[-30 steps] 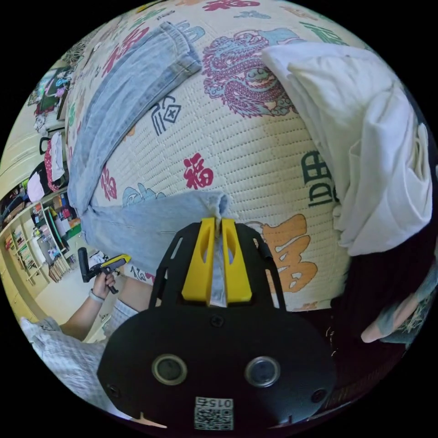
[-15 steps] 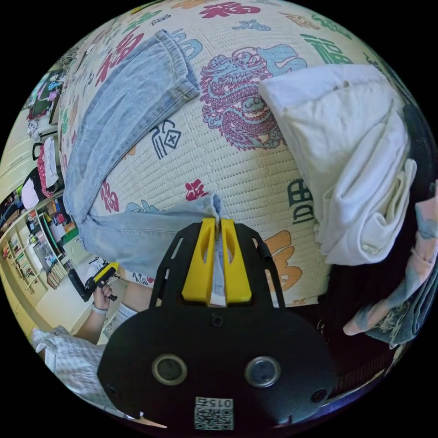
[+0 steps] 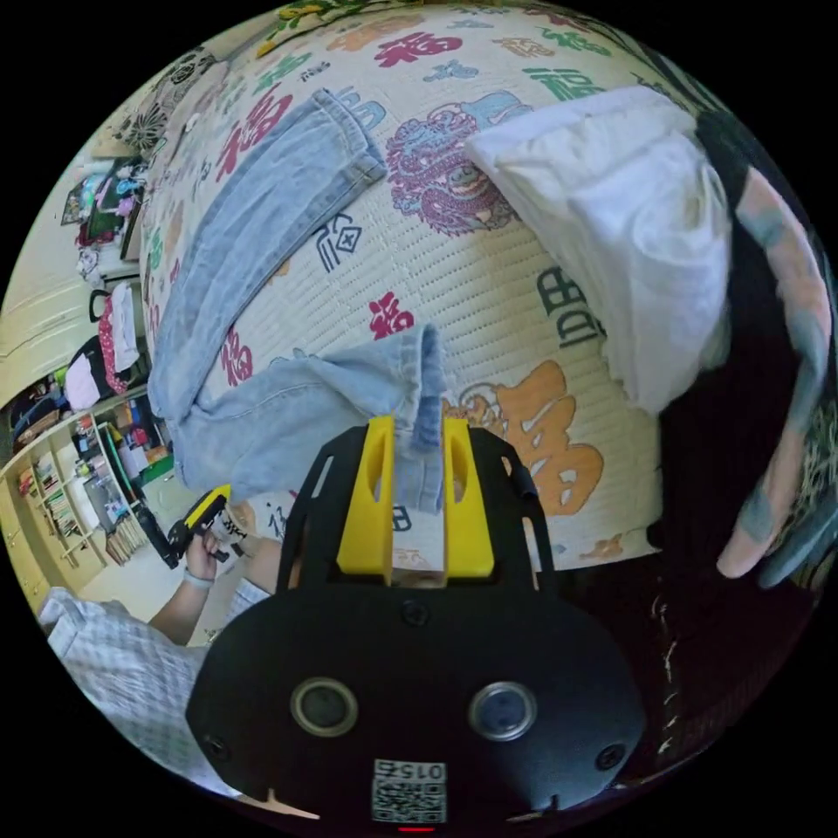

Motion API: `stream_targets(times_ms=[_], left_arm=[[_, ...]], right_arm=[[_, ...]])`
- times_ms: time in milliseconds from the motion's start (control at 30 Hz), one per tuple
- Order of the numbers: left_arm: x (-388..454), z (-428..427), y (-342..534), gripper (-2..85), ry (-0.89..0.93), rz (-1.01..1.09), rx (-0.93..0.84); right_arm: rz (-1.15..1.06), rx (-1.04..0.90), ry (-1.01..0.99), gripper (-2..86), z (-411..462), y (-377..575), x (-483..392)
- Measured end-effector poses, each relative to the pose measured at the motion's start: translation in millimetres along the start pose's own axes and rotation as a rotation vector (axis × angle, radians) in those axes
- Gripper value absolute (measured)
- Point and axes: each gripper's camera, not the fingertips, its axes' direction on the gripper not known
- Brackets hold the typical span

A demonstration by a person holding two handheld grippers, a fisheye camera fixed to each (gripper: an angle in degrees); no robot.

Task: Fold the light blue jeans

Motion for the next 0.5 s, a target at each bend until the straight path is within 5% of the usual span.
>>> stream_targets(times_ms=[267,500], left_arm=[[-2,11,-8,-0.8,-0.091,0.064,-0.158],[-15,-9,-12,-0.8,-0.064,-0.028,-0.193]], right_arm=[[0.182,0.036,-0.236,11.0,-3,80,60],[0.099,-0.121,-0.134,4.9,1,87,62]])
